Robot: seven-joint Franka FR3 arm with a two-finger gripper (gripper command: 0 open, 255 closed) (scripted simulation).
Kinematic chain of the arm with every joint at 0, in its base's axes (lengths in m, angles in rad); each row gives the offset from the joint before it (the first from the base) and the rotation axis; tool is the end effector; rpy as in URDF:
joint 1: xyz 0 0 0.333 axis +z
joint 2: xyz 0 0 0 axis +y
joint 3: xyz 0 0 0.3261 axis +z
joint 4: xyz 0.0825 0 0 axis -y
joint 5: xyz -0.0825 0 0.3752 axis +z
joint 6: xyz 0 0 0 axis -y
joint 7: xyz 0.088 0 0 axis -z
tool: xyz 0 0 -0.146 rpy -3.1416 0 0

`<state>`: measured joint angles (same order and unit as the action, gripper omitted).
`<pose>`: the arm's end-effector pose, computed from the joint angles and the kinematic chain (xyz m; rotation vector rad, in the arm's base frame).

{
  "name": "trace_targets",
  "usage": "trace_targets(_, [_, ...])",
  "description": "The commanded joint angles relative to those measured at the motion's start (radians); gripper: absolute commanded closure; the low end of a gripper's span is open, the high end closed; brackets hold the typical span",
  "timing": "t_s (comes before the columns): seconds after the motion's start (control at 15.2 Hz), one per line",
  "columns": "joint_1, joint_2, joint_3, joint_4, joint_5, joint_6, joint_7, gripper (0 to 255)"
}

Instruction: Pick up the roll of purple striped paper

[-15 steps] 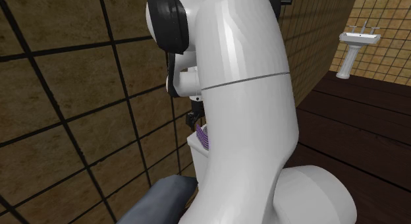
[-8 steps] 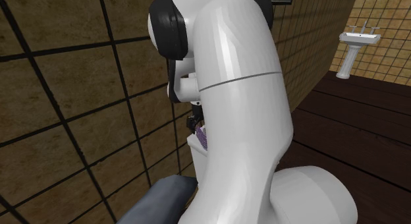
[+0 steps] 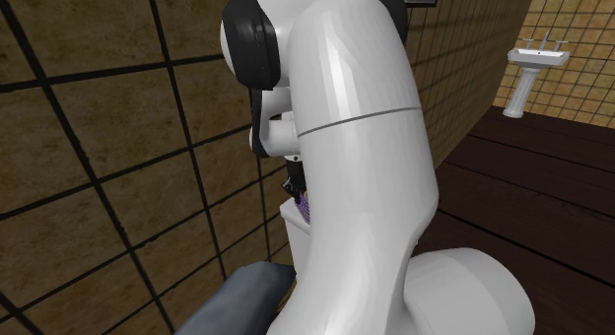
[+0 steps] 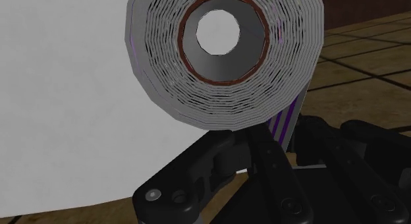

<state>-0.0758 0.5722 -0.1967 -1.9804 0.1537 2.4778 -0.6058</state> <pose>0.5803 -0.1599 0.1503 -3.1078 -0.3693 0.0941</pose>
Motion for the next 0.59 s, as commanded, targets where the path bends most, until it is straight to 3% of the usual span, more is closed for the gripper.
trace_targets(0.0, [0.001, 0.002, 0.002, -0.005, 0.000, -0.001, 0.000, 255])
trace_targets(0.53, [0.008, -0.066, -0.015, 0.005, -0.020, -0.078, 0.009, 255])
